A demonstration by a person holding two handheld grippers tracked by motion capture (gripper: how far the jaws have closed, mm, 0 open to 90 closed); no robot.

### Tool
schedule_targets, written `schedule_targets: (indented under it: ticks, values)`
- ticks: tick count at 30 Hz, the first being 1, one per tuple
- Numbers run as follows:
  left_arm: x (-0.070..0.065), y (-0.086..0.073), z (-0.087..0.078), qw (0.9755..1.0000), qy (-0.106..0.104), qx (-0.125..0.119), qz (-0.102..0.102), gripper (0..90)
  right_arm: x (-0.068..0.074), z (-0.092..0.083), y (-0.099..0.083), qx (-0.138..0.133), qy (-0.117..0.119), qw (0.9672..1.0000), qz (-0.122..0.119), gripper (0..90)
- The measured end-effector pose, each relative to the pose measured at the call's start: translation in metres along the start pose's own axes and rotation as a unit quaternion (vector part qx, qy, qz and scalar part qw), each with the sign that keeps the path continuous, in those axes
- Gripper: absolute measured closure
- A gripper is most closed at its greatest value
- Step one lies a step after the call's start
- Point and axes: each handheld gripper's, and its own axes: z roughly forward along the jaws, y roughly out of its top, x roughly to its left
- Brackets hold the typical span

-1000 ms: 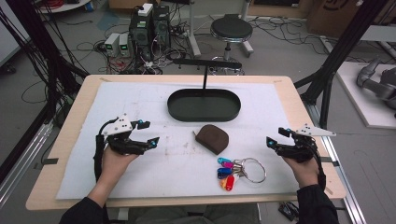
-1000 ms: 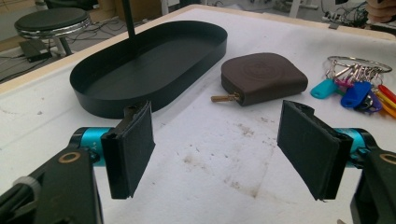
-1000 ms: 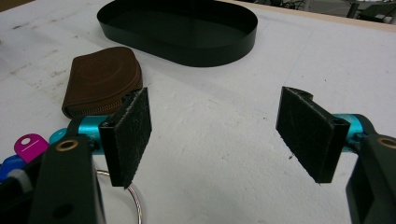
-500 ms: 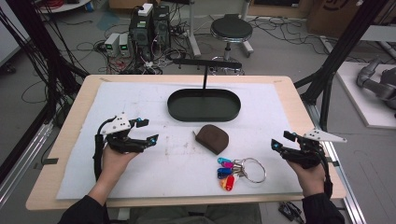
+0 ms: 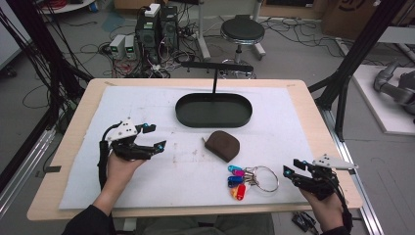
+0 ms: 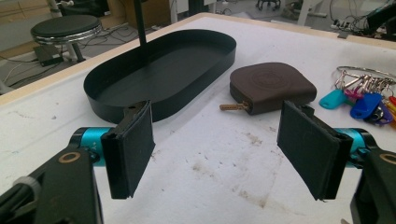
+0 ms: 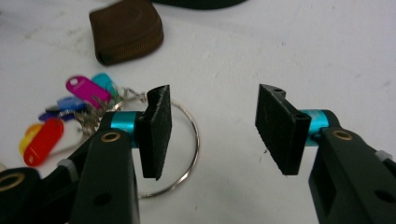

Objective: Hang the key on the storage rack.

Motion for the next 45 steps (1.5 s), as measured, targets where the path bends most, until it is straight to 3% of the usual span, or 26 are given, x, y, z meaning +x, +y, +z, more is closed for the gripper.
schedule_targets:
  ticks: [9,14,17,21,30,34,42,45]
  values:
    - [-0.001,0.000,0.003,1.0000,0.000,-0.002,0.002,27.1,0.014,0.014,-0.012,0.058,-0.023,0.9979,-0.018,57.5]
    - [-0.001,0.000,0.003,1.0000,0.000,0.002,0.005,27.1,0.016,0.022,-0.015,0.067,-0.016,0.9974,-0.021,60.7]
    - [-0.002,0.001,0.003,1.0000,-0.001,0.003,0.008,27.1,0.015,0.028,-0.016,0.079,-0.012,0.9967,-0.012,62.2]
    - [-0.003,0.000,0.002,0.9999,0.002,0.007,0.010,27.1,0.015,0.036,-0.017,0.105,-0.018,0.9941,-0.021,65.4]
    - [-0.004,0.000,0.002,0.9999,0.006,0.008,0.012,27.1,0.020,0.038,-0.020,0.104,-0.031,0.9931,-0.045,69.5]
    - [-0.005,0.000,0.003,0.9999,0.006,0.008,0.009,27.1,0.024,0.039,-0.019,0.104,-0.030,0.9921,-0.063,79.9]
    - [-0.005,0.000,0.003,0.9998,0.006,0.011,0.012,27.1,0.019,0.040,-0.016,0.107,-0.019,0.9935,-0.035,86.8]
    - [-0.005,0.000,0.003,0.9998,0.007,0.010,0.012,27.1,0.015,0.039,-0.012,0.093,-0.022,0.9952,-0.023,87.2]
